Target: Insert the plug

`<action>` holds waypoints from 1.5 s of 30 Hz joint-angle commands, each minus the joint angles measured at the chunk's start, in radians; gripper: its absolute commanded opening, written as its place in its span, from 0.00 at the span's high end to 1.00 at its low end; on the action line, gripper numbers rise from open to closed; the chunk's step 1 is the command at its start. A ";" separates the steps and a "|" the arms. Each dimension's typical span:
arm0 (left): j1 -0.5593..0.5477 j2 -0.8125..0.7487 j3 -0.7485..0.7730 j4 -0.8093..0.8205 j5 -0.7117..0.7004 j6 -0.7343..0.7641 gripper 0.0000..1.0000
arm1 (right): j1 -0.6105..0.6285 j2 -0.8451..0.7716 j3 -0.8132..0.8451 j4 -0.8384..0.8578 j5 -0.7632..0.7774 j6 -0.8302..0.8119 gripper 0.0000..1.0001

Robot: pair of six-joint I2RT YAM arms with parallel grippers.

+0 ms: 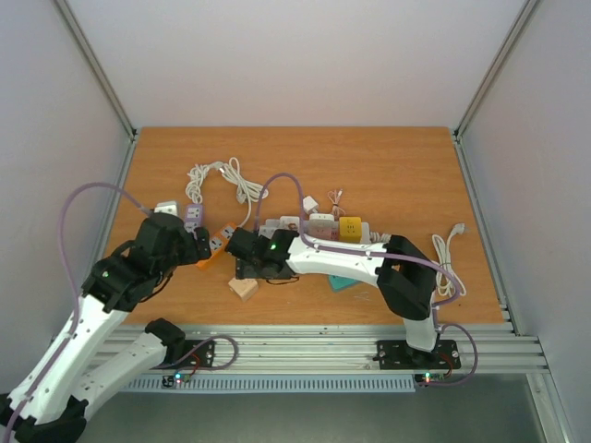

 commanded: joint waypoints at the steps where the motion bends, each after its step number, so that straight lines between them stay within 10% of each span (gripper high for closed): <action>1: 0.006 -0.052 0.068 -0.018 -0.139 0.040 0.00 | 0.036 0.069 0.117 -0.110 0.113 0.220 0.05; 14: 0.006 -0.121 0.028 0.004 -0.290 0.071 0.01 | 0.075 0.273 0.332 -0.295 0.087 0.253 0.02; 23: 0.006 -0.116 0.000 0.031 -0.263 0.091 0.01 | 0.077 0.272 0.302 -0.275 0.019 0.226 0.19; 33: 0.006 -0.101 -0.016 0.043 -0.213 0.087 0.01 | 0.078 0.134 0.121 -0.138 -0.021 0.214 0.50; 45: 0.006 -0.068 -0.014 0.092 0.019 0.105 0.01 | 0.003 -0.162 0.001 -0.049 -0.073 -0.020 0.50</action>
